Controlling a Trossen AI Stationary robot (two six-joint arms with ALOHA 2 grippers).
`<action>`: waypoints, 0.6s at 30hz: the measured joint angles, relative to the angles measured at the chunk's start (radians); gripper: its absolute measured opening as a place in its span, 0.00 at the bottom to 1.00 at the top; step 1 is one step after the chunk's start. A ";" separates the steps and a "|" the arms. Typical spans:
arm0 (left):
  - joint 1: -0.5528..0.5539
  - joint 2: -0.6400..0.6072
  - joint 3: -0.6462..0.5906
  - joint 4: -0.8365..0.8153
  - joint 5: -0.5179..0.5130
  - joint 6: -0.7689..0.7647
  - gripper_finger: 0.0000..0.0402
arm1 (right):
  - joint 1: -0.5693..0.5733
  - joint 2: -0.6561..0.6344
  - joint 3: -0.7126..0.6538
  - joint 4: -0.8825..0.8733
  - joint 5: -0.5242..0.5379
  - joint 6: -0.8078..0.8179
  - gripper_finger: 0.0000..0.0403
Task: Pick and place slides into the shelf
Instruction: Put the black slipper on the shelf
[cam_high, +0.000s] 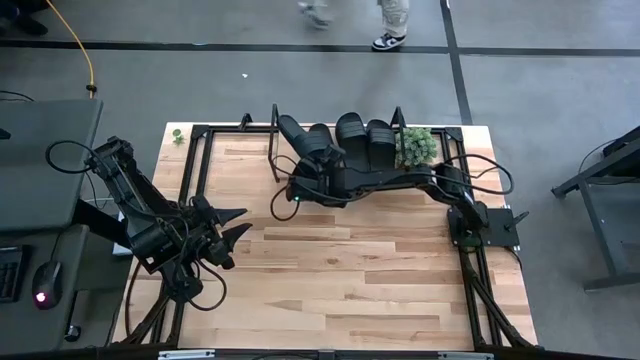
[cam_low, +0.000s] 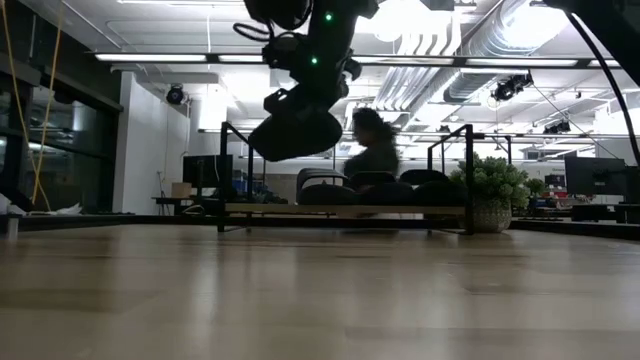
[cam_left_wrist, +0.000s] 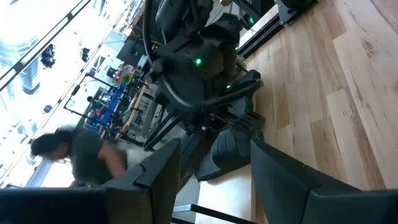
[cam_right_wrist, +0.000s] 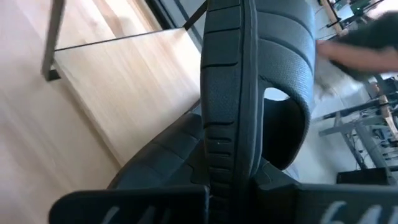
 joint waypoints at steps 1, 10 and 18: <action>0.000 0.000 0.000 0.000 -0.001 0.000 0.44 | -0.003 0.005 0.000 0.005 0.000 -0.004 0.02; 0.000 0.000 0.000 0.001 -0.003 0.000 0.44 | -0.033 0.062 0.003 0.052 -0.019 -0.043 0.02; 0.000 0.000 0.000 0.001 -0.003 0.000 0.44 | -0.047 0.068 0.004 0.121 -0.045 -0.087 0.02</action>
